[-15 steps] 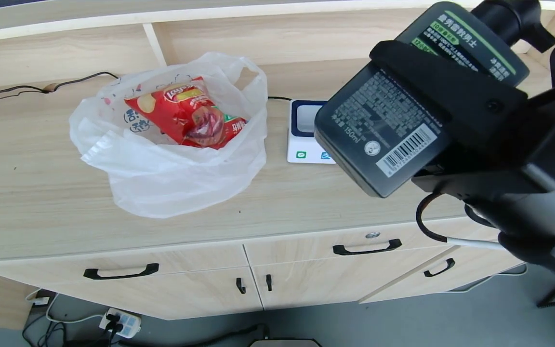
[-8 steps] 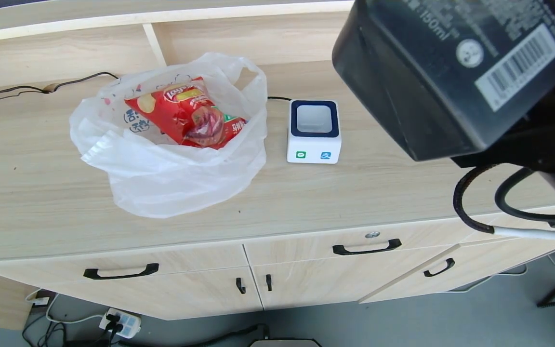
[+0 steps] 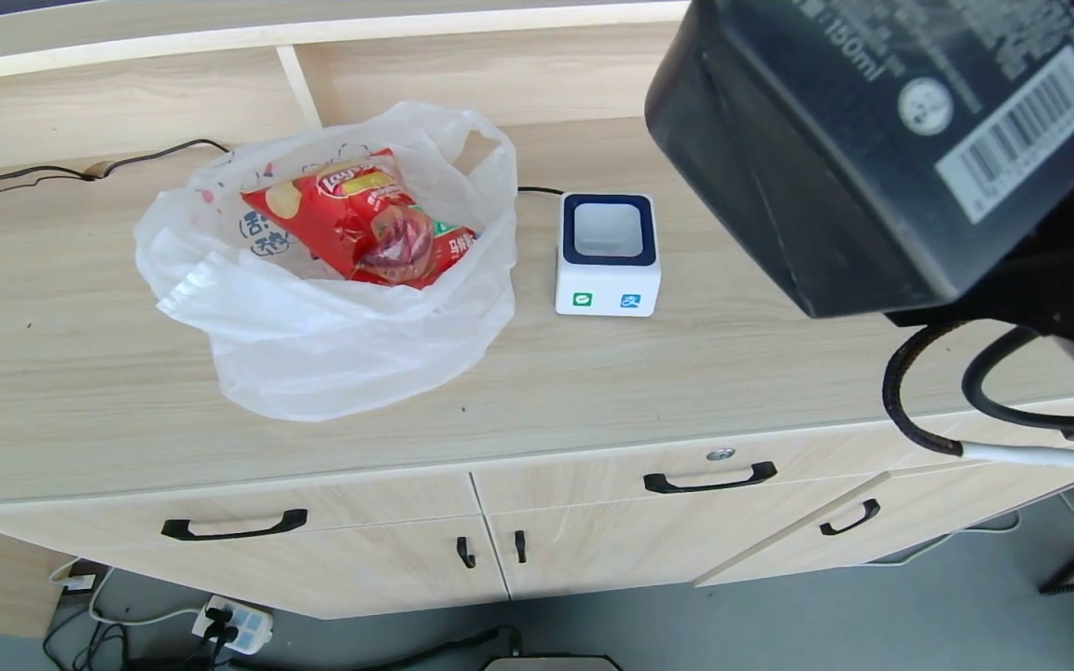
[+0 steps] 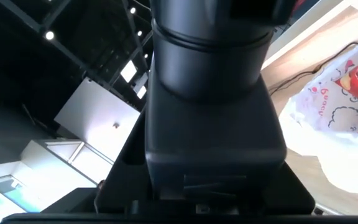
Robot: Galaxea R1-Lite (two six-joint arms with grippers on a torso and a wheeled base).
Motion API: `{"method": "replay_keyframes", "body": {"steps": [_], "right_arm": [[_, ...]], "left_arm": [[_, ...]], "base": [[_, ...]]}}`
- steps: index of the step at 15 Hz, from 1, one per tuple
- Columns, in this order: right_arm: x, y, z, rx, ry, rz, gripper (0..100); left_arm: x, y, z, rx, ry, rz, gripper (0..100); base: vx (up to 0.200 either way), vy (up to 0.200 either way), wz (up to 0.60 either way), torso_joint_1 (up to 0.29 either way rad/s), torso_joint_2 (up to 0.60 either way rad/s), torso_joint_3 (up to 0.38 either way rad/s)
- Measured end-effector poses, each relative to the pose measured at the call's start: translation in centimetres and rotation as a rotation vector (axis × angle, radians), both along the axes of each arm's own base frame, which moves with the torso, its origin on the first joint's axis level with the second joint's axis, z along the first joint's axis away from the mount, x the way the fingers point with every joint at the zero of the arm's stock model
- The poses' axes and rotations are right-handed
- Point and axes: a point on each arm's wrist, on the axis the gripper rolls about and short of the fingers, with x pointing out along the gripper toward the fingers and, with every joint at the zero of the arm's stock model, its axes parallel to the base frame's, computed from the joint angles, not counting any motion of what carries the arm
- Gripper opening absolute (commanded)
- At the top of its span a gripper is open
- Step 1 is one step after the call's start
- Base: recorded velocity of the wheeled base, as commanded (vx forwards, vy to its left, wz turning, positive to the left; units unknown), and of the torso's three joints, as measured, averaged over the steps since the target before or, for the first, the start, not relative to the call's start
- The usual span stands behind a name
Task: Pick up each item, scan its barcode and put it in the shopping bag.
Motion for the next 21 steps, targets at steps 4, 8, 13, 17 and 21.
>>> {"method": "replay_keyframes", "body": {"steps": [4,8,13,17,21], "right_arm": [[-0.2,0.2,-0.4,-0.025,-0.014,-0.004,0],[0.9,0.7,-3.1,-0.404,-0.188,-0.272,0],[3.9,-1.3,-5.3,-0.773,-0.283,-0.779,0],[4.9,-2.1,-5.1,-0.811,-0.208,-0.965,0],[5.9,-3.0,-4.6,-0.799,-0.191,-1.012,0]], "left_arm": [[0.0,0.0,0.0,-0.002,0.001,0.0,100],[0.0,0.0,0.0,-0.002,0.002,0.0,100],[0.0,0.0,0.0,-0.004,0.002,0.0,100],[0.0,0.0,0.0,-0.004,0.004,0.0,100],[0.0,0.0,0.0,-0.004,0.003,0.001,100]], "base": [[0.0,0.0,0.0,0.0,0.0,0.0],[0.0,0.0,0.0,0.0,0.0,0.0],[0.0,0.0,0.0,0.0,0.0,0.0],[-0.1,0.0,0.0,0.002,0.0,0.002],[-0.1,0.0,0.0,0.011,0.0,0.0]]}}
